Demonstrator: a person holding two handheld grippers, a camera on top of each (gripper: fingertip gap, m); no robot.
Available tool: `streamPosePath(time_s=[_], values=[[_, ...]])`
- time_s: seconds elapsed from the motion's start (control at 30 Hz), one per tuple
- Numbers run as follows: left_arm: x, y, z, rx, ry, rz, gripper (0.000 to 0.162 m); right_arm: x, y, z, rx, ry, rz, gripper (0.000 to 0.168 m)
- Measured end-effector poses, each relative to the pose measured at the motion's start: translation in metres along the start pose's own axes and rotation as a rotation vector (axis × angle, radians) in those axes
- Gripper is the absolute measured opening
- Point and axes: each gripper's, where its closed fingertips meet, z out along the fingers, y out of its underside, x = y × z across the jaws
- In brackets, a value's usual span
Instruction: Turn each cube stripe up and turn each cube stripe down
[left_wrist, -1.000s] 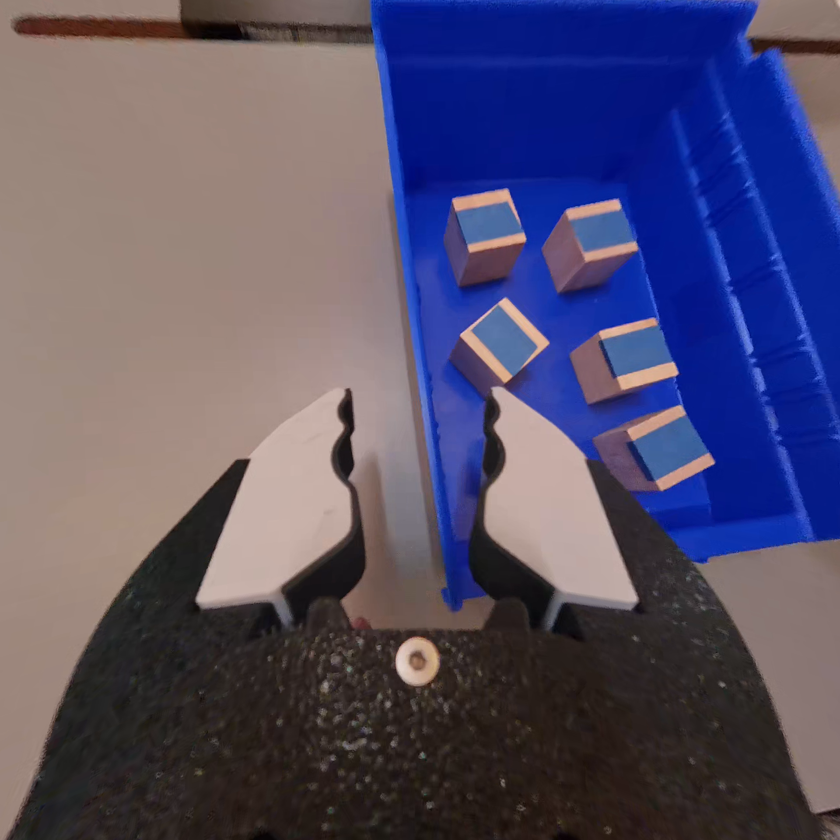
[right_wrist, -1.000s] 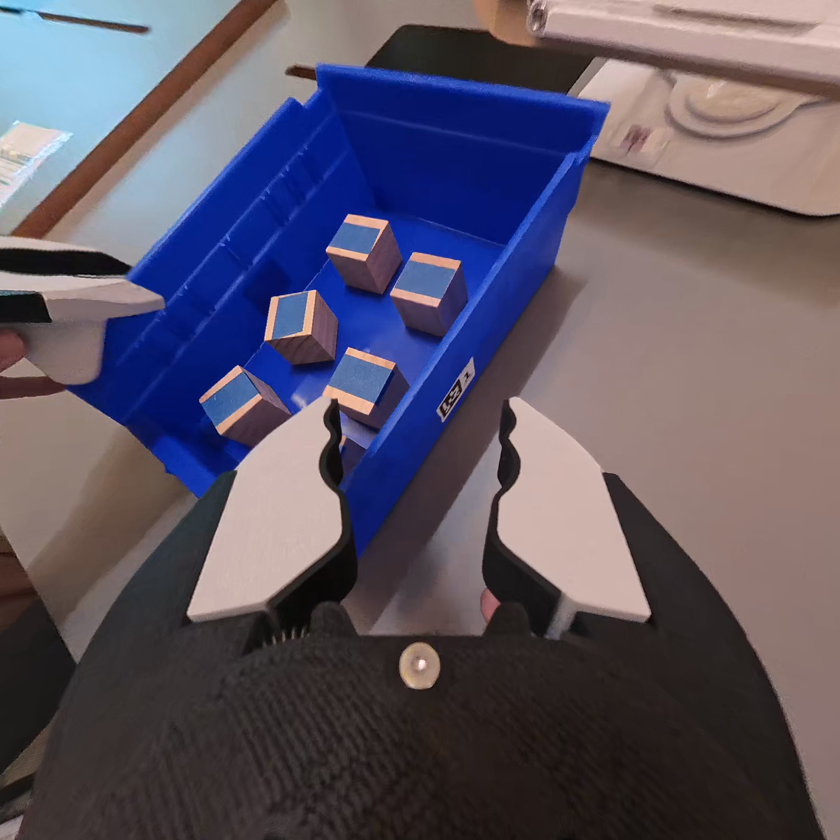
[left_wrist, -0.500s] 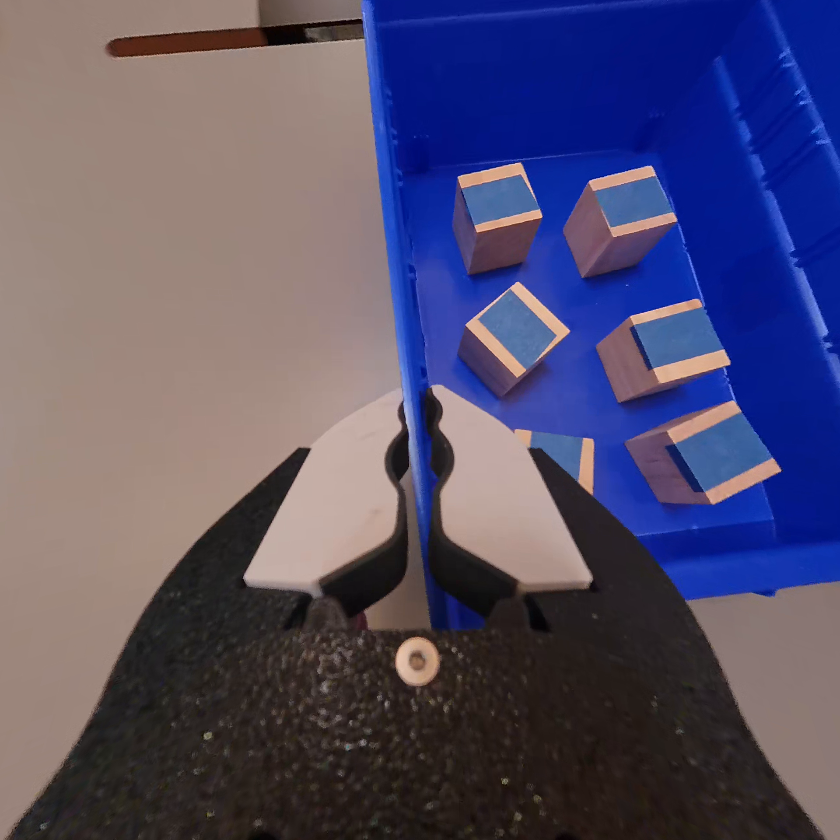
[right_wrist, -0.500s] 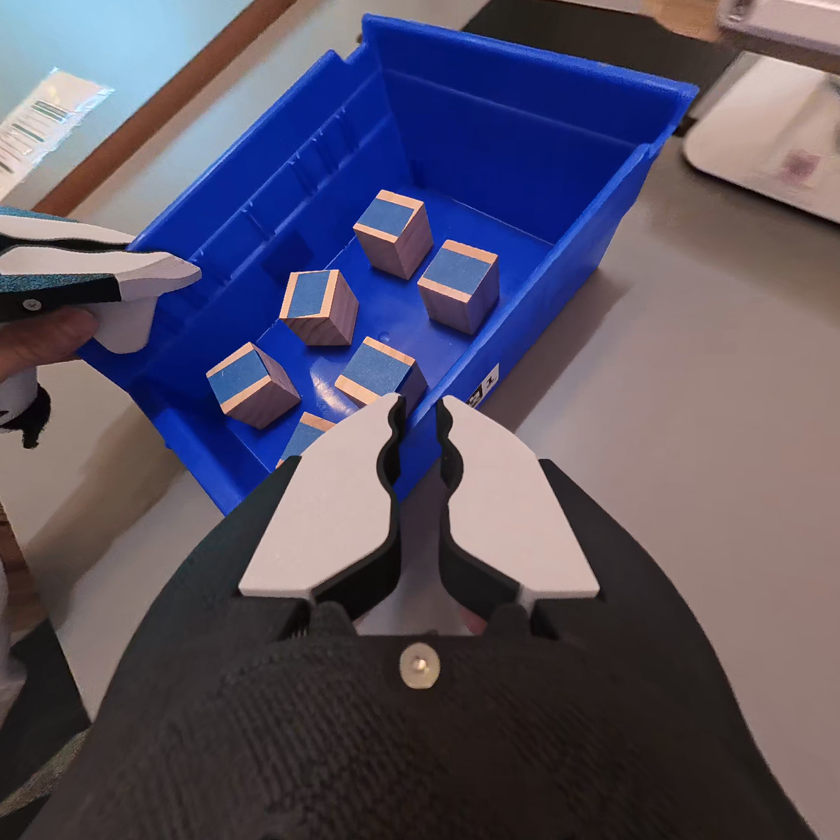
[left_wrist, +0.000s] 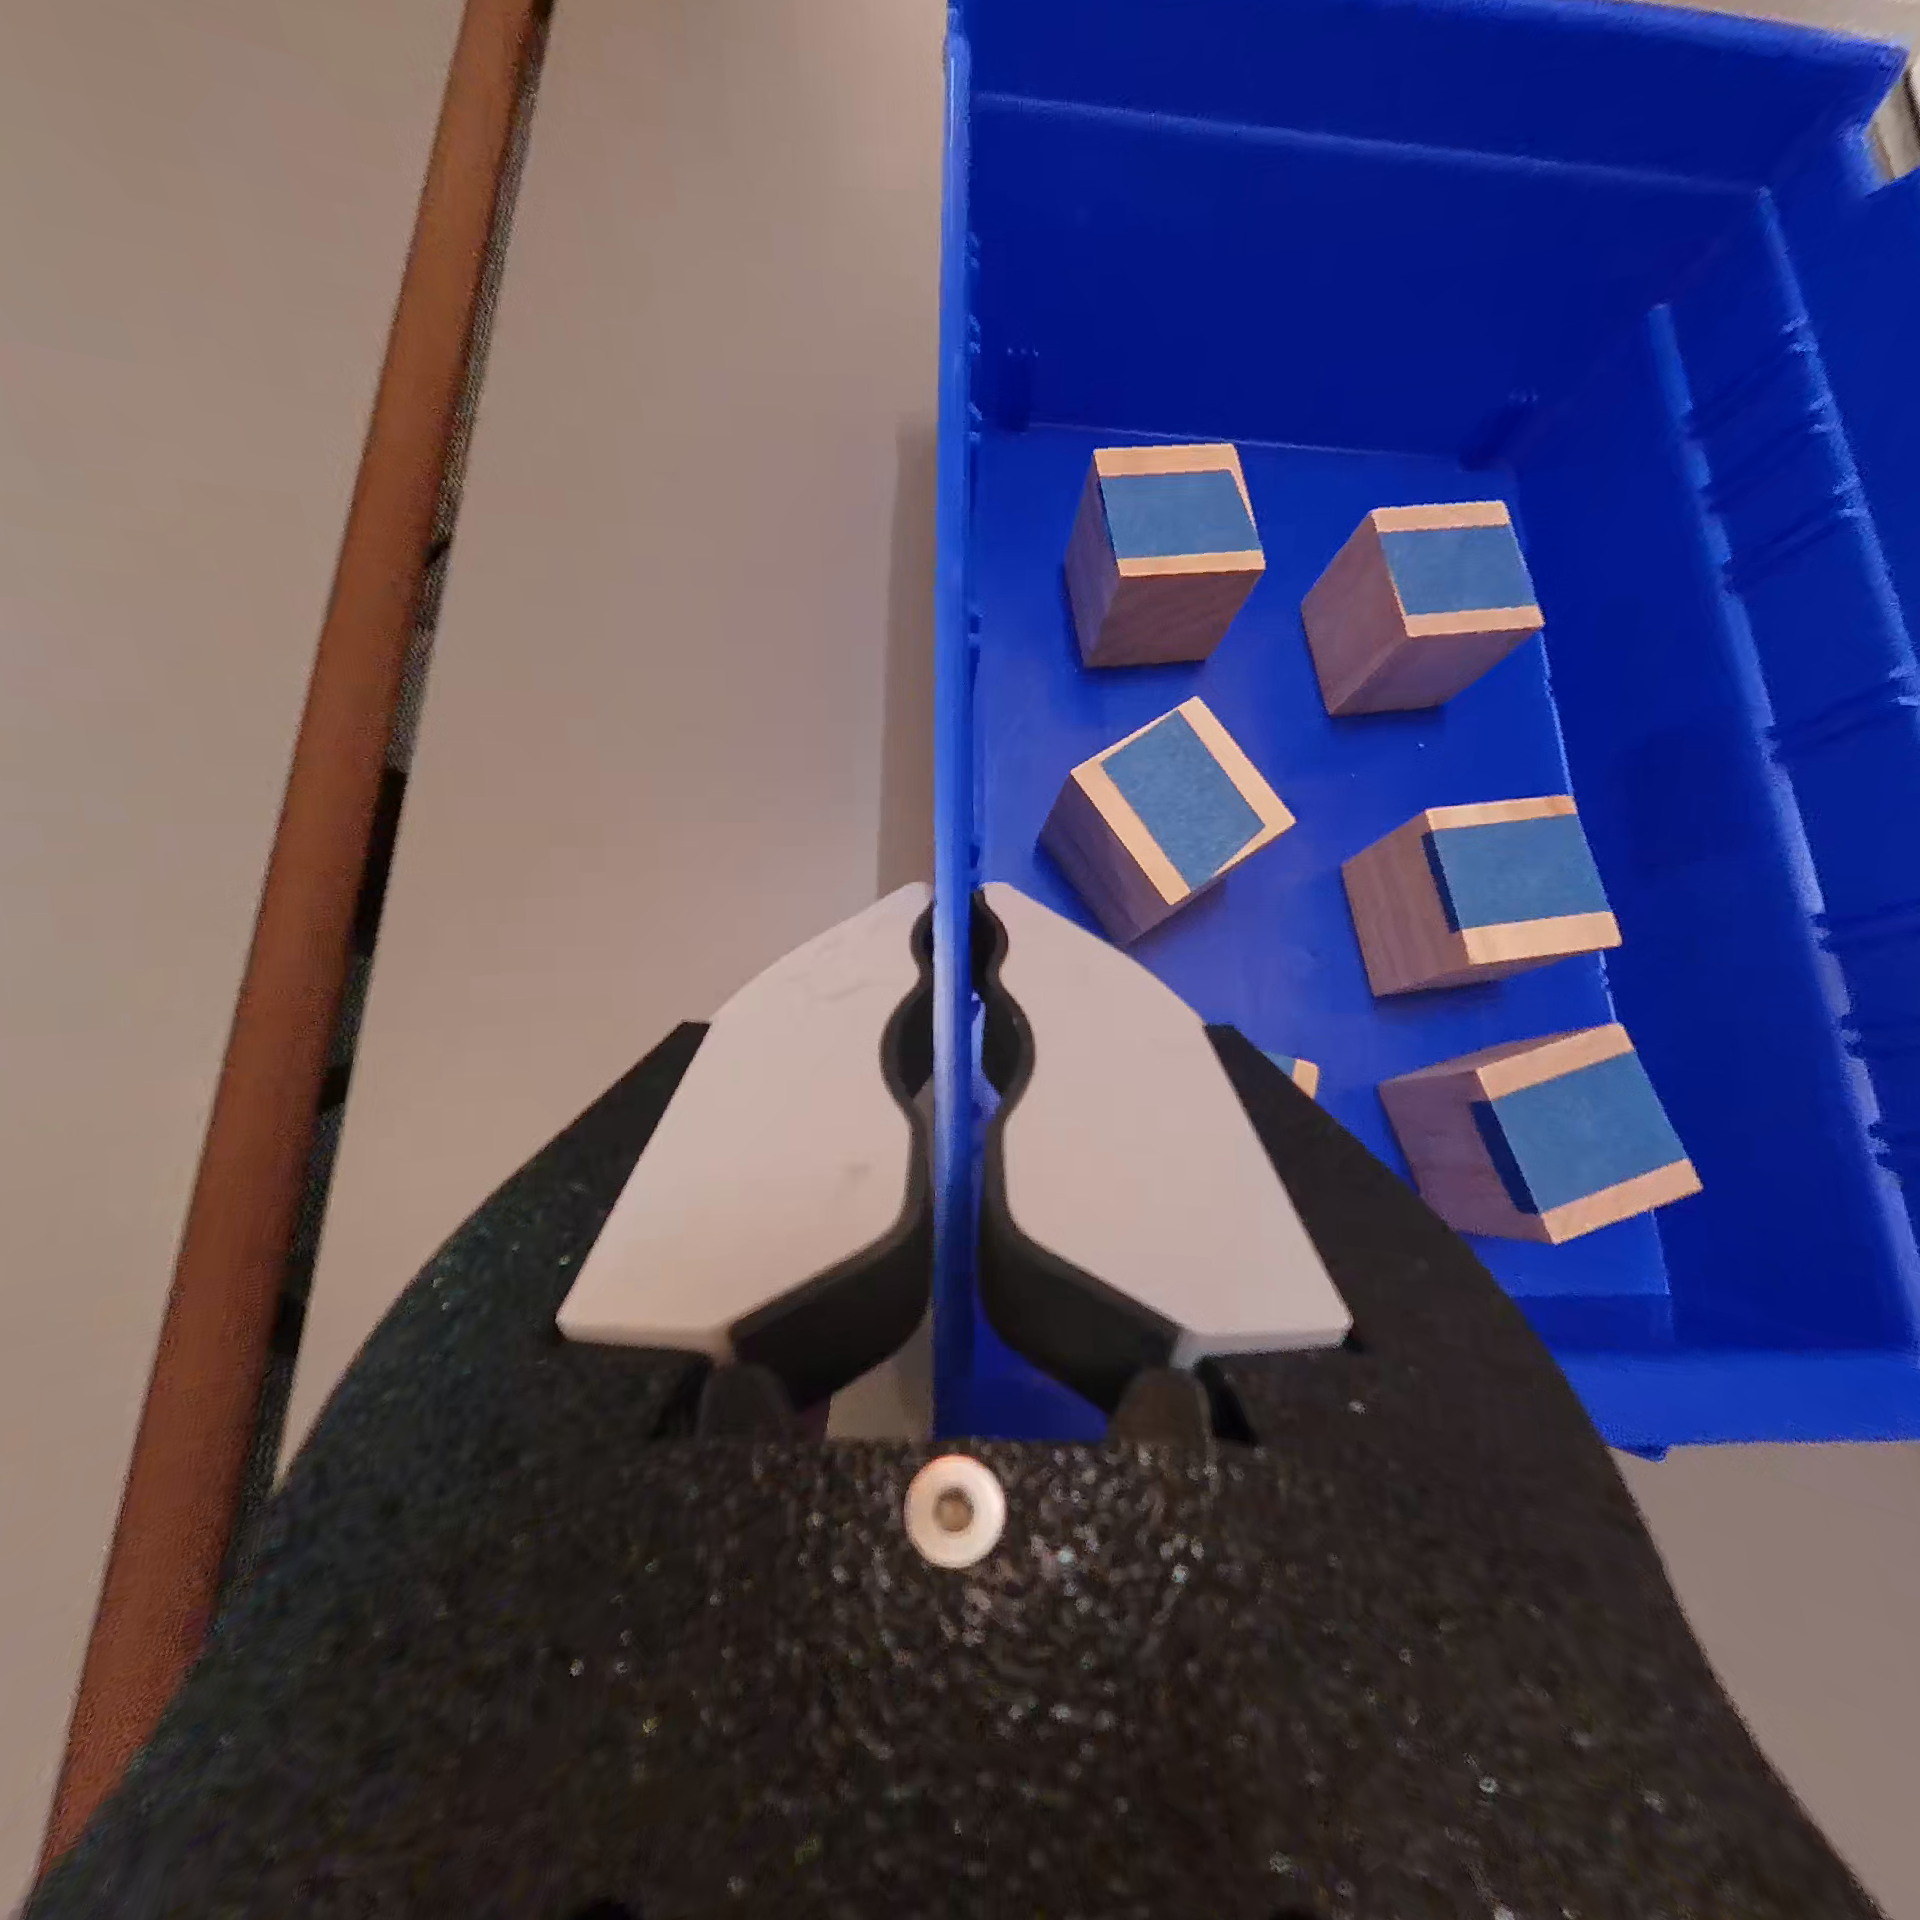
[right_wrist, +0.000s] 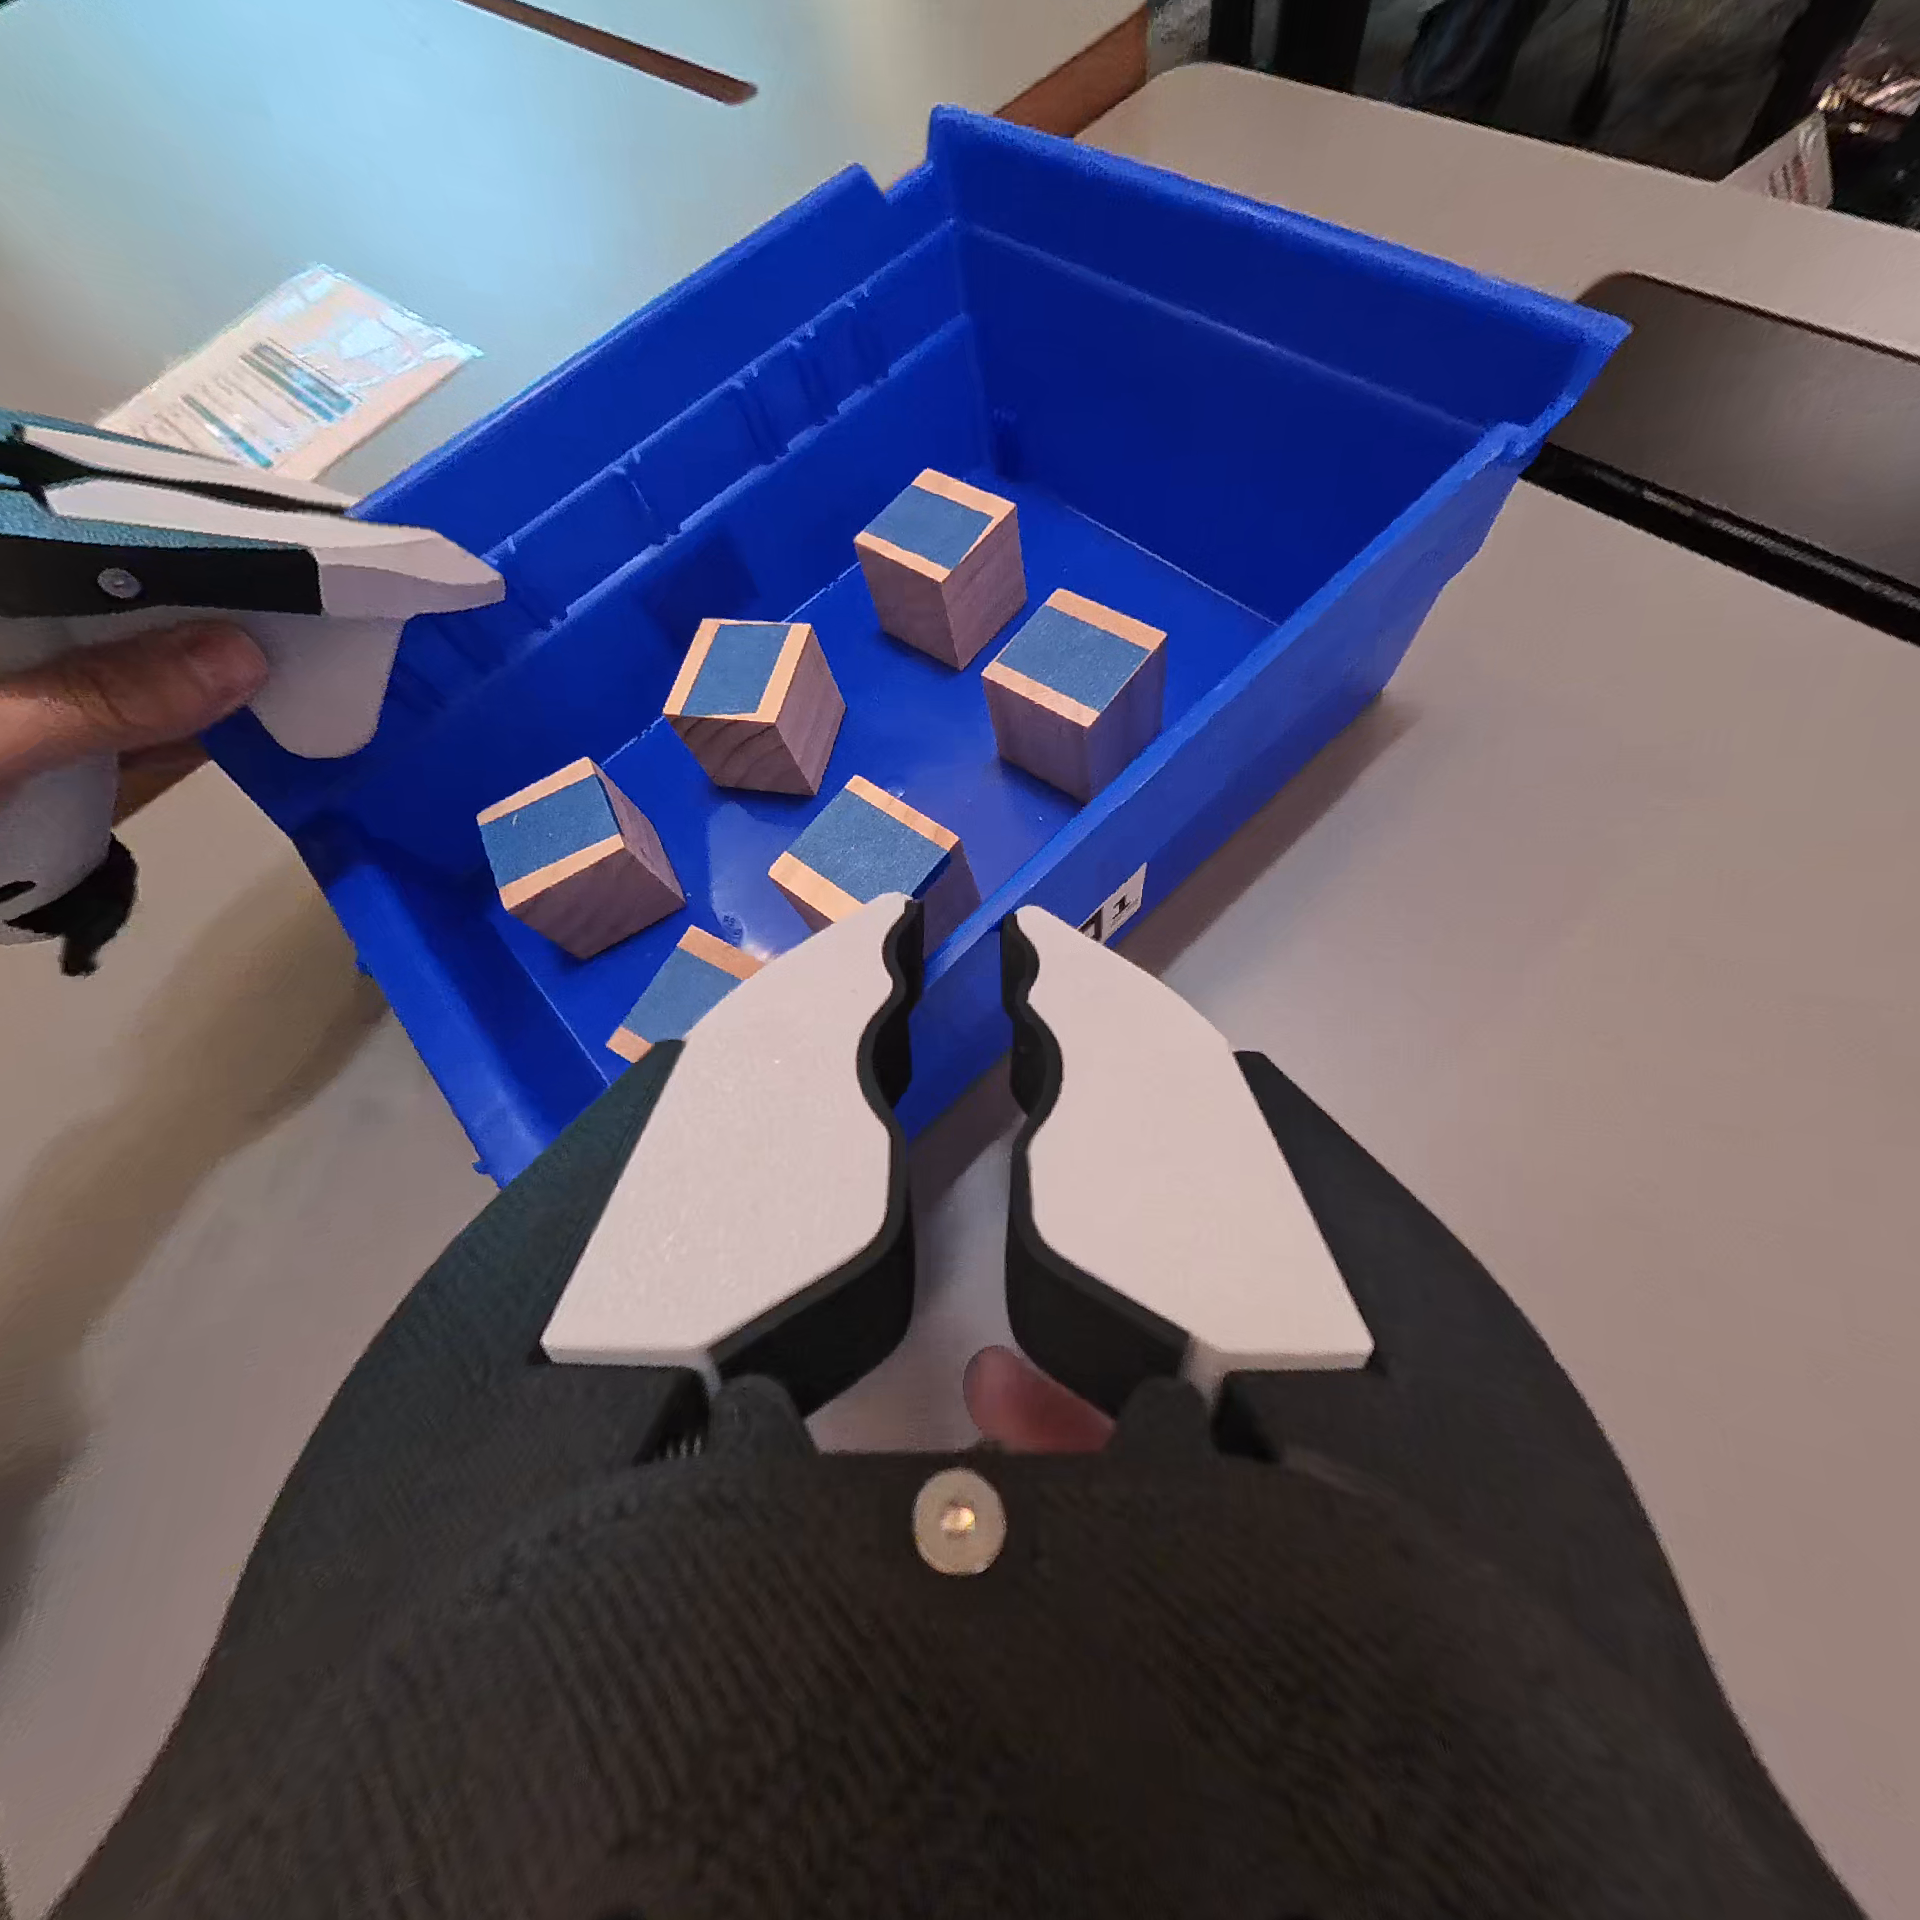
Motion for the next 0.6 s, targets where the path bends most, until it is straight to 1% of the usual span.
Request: streamPosePath(time_s=[0.13,0.27,0.33,0.37,0.4,0.47,0.53,0.57,0.6], values=[[-0.01,-0.003,0.001,0.021,0.007,0.026,0.003,-0.007,-0.003,0.007,0.002,0.015,-0.031,0.015],[-0.012,-0.004,-0.001,0.039,-0.046,0.079,0.006,-0.006,-0.002,0.004,-0.025,-0.025,-0.039,0.017],[-0.017,-0.011,-0.011,0.077,-0.115,0.105,0.023,-0.003,-0.004,-0.007,-0.017,-0.069,-0.024,0.019],[-0.02,-0.016,-0.019,0.098,-0.154,0.116,0.028,0.003,-0.011,-0.018,0.026,-0.066,-0.02,0.02],[-0.023,-0.02,-0.03,0.117,-0.186,0.13,0.03,0.009,-0.017,-0.031,0.08,-0.072,-0.027,0.027],[-0.022,-0.029,-0.053,0.142,-0.218,0.157,0.032,0.019,-0.02,-0.062,0.143,-0.107,-0.062,0.052],[-0.012,-0.035,-0.073,0.158,-0.208,0.179,0.034,0.034,-0.011,-0.092,0.15,-0.121,-0.102,0.066],[-0.004,-0.037,-0.082,0.16,-0.193,0.185,0.037,0.044,-0.005,-0.106,0.144,-0.114,-0.125,0.073],[0.005,-0.038,-0.088,0.158,-0.175,0.191,0.044,0.054,0.002,-0.121,0.14,-0.108,-0.146,0.08]])
